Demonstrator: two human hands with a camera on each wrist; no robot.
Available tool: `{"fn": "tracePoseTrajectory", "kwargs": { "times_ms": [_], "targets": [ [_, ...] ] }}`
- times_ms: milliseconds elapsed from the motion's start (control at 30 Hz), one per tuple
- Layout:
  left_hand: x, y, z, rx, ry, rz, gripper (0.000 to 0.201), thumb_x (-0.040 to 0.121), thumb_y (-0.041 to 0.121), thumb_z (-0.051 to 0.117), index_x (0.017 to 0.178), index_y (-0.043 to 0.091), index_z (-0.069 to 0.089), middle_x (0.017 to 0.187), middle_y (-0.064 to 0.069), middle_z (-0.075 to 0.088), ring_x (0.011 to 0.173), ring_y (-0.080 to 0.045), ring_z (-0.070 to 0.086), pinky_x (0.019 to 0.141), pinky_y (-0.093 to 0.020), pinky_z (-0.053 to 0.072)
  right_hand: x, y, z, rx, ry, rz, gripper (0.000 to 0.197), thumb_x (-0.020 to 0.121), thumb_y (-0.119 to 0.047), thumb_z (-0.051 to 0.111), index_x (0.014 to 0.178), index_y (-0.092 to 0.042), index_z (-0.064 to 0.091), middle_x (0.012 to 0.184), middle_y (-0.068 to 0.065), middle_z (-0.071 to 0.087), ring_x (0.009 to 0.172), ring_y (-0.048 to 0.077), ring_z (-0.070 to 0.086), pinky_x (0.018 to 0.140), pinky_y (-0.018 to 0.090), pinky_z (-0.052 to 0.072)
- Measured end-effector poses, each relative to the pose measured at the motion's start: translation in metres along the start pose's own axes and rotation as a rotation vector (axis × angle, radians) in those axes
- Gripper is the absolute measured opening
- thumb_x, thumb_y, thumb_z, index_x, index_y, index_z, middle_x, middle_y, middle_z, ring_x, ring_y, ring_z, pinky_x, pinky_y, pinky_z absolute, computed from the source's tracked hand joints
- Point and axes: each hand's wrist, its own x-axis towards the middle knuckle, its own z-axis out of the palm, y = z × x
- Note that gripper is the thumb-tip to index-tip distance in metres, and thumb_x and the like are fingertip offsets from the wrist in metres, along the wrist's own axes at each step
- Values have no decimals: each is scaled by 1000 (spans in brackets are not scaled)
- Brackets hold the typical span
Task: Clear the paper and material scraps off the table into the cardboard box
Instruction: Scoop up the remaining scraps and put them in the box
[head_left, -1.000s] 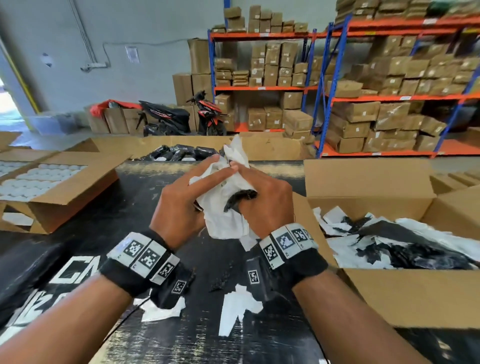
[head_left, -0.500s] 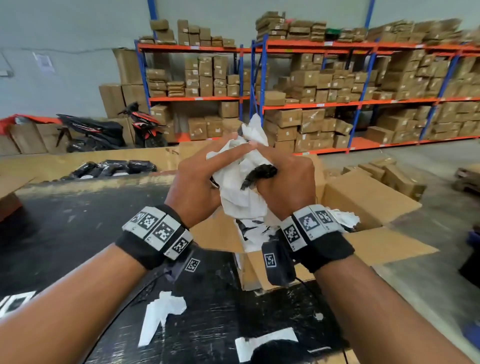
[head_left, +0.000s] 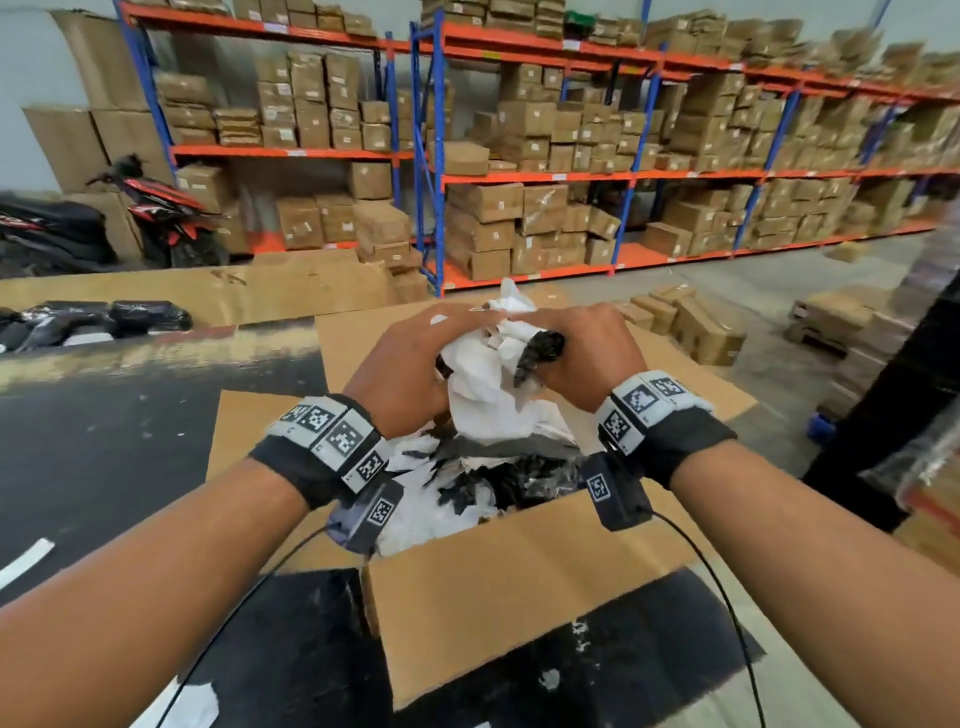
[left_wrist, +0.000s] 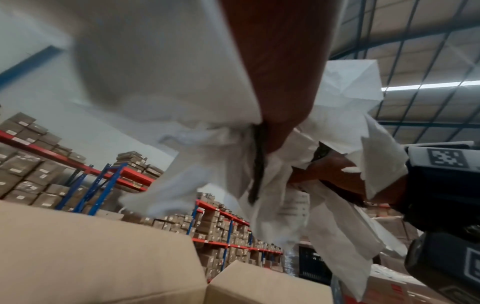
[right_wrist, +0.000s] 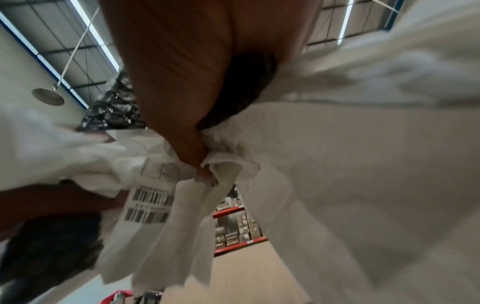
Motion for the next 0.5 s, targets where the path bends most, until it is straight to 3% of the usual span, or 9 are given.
{"fn": "tracePoseTrajectory", "kwargs": {
  "times_ms": [100,200,267,367,433,500],
  "targets": [
    [11,-38,12,42,-99,-95,66,80,15,80,138,35,58,141,5,57,131,-16,52,107,-37,43,23,31,18,-27,-221,42,44,74,-12,75,116,-26,73,93,5,76,89,28,69,81,27,42],
    [14,-72,27,88,-235,-141,60,83,28,79,139,30,58,135,2,59,124,-19,56,102,-31,43,35,53,39,3,-447,66,41,79,-22,73,120,-18,69,110,9,72,104,31,65,89,37,50],
    [12,-88,40,133,-419,-167,69,84,45,74,146,30,48,139,-1,56,126,-21,53,104,-38,44,39,64,52,1,-629,57,54,76,-27,80,126,-15,64,124,11,65,114,31,60,96,42,47],
    [14,-99,55,224,-640,-312,90,80,74,61,155,38,26,150,-3,43,135,-24,44,111,-44,39,48,79,63,1,-818,17,78,70,-34,88,137,-13,54,137,10,56,124,29,53,103,40,40],
    [19,-102,59,230,-665,-400,94,77,83,54,154,40,21,146,-3,43,132,-25,46,109,-42,39,57,90,69,-51,-921,0,101,66,-49,88,150,-24,38,152,4,40,137,26,40,111,43,32],
    [26,-103,59,273,-703,-400,100,73,81,61,154,36,24,137,-3,48,124,-25,51,103,-39,43,65,100,74,-105,-1003,2,115,60,-59,87,154,-36,24,158,-3,28,144,23,30,115,45,26]
  ]
}}
